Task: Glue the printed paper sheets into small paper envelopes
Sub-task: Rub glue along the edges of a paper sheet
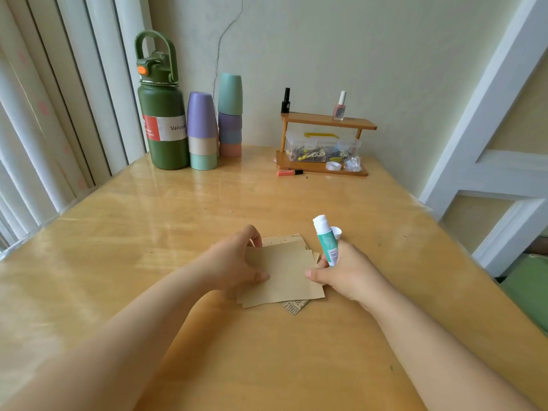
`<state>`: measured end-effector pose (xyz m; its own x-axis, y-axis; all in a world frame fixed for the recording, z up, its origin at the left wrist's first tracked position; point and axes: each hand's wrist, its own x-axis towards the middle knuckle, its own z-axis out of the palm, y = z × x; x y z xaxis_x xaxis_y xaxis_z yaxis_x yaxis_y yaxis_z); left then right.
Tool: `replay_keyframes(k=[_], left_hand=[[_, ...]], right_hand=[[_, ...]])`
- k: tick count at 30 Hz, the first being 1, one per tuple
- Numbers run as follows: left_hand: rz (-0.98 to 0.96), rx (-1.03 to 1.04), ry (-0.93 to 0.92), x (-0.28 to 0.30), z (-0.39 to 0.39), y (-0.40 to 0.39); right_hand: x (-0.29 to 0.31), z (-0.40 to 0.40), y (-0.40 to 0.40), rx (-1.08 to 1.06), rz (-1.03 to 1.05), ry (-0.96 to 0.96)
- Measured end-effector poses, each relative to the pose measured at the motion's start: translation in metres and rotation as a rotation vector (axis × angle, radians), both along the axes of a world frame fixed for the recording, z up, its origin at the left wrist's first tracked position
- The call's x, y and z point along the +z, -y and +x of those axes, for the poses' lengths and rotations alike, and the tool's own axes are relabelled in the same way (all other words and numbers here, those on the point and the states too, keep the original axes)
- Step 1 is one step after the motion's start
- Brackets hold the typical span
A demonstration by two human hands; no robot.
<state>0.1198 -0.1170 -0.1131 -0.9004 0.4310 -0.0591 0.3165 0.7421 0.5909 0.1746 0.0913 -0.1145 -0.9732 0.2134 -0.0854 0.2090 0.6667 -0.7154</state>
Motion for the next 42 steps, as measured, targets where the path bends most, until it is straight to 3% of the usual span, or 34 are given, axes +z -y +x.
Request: replay_keyframes(k=[2, 5, 11, 25, 35, 39, 42], left_hand=[[0.173, 0.06, 0.01, -0.004, 0.003, 0.004], [0.267, 0.112, -0.039, -0.008, 0.005, 0.01], [0.186, 0.08, -0.05, -0.01, 0.008, 0.019], [0.258, 0.233, -0.138, -0.012, -0.055, -0.005], [0.27, 0.251, -0.388, 0.0, -0.053, 0.006], [0.507, 0.289, -0.192, 0.018, -0.018, 0.022], [0.544, 0.299, 0.044, 0.023, 0.01, 0.035]], right_hand=[[-0.001, 0.001, 0.003, -0.01, -0.004, -0.029], [0.0, 0.005, 0.007, 0.0, 0.004, -0.064], [-0.002, 0.006, 0.016, 0.069, 0.051, 0.0], [-0.008, -0.066, 0.013, -0.089, 0.19, -0.222], [0.004, -0.048, 0.003, -0.088, 0.192, -0.308], [0.015, -0.01, -0.007, -0.021, 0.1, -0.284], [0.024, 0.024, -0.012, 0.07, -0.092, -0.227]])
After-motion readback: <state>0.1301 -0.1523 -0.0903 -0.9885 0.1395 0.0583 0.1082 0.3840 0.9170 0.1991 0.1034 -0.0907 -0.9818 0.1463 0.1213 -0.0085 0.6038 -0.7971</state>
